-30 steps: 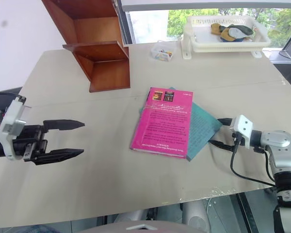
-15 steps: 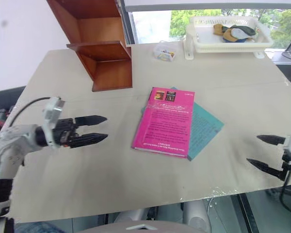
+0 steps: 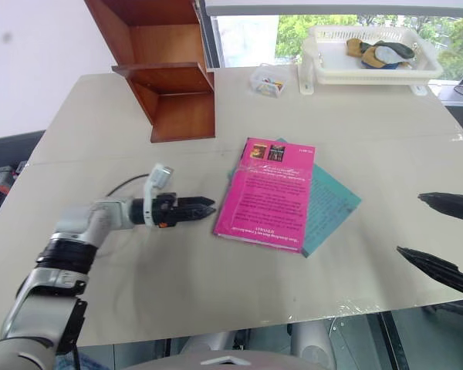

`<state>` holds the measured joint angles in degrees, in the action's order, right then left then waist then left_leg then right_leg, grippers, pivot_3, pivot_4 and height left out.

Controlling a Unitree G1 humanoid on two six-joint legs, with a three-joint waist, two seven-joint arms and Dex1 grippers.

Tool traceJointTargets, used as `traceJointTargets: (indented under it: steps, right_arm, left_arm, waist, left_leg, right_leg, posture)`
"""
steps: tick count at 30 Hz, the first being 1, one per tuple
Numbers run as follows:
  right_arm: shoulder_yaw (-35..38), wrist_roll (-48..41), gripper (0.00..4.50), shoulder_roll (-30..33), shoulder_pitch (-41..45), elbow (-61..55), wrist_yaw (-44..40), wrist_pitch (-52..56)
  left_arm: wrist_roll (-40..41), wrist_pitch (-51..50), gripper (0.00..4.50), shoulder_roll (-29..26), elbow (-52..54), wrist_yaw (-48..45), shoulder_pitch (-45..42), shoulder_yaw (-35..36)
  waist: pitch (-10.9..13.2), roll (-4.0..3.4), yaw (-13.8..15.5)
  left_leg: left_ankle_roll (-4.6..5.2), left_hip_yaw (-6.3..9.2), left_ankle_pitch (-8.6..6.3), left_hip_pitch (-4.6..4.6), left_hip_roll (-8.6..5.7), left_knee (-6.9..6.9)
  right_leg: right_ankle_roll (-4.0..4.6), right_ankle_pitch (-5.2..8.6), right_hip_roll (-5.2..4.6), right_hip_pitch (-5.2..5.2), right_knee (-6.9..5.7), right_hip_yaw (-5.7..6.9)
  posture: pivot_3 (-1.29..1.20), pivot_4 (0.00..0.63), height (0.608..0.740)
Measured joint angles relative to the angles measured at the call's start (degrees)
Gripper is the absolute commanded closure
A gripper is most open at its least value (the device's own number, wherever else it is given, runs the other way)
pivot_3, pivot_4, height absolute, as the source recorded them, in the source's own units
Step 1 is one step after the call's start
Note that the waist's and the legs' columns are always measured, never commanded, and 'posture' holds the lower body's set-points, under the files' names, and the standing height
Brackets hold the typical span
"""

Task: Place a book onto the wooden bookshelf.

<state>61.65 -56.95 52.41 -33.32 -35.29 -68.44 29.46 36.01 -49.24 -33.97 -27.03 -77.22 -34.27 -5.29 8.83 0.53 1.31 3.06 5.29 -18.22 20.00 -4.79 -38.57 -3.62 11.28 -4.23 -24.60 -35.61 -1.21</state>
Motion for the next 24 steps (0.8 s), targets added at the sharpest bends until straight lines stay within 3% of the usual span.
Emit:
traceJointTargets:
  steps: [8,14,17,18,24]
  right_arm:
    - [3.98,3.52,0.00,-2.67,-4.73,-0.92,-2.03,0.22]
    - [4.81,4.77,0.00,-3.37,-5.40,-1.04,-2.53,-0.12]
    - [4.89,5.15,0.00,-4.29,-5.75,-1.69,-2.51,-0.66]
    - [4.93,5.27,0.00,-4.60,-5.93,-1.87,-2.52,-0.82]
    - [5.34,6.07,0.00,-5.52,-6.65,-1.97,-2.47,-1.11]
  left_arm:
    - [-4.00,-2.84,0.09,7.83,-20.02,-5.63,-12.96,-1.10]
    - [-7.96,-2.68,0.09,11.38,-28.00,-10.63,-17.75,-2.01]
    - [-9.75,-2.78,1.42,14.09,-30.00,-12.82,-18.91,-2.23]
    - [-10.07,-2.84,1.61,14.27,-30.09,-13.26,-19.00,-2.24]
    - [-11.03,-3.39,4.02,14.17,-30.41,-14.74,-19.60,-1.88]
  waist:
    - [-0.03,0.01,0.93]
    - [-0.03,0.02,0.91]
    - [-0.01,0.06,0.79]
    - [-0.01,0.06,0.71]
    - [-0.01,0.06,0.26]
  left_leg:
    - [0.01,-0.04,0.00,0.02,-0.03,-0.24]
    - [0.04,-0.02,-0.02,0.04,-0.04,-0.40]
    - [0.05,0.03,-0.03,0.24,-0.02,-0.51]
    - [0.05,0.05,-0.03,0.31,-0.01,-0.54]
    - [0.05,0.14,-0.03,0.52,0.00,-0.65]
  right_leg:
    - [-0.03,0.01,0.05,0.04,-0.13,0.00]
    - [-0.04,0.00,0.05,0.11,-0.15,0.03]
    - [-0.04,0.00,0.06,-0.03,-0.15,0.07]
    - [-0.04,0.01,0.07,-0.10,-0.16,0.09]
    - [-0.04,0.00,0.03,-0.24,-0.19,0.14]
  posture:
    - [0.00,0.150,0.740]
    - [0.00,0.150,0.740]
    - [0.00,0.150,0.740]
    - [0.00,0.150,0.740]
    - [0.00,0.150,0.740]
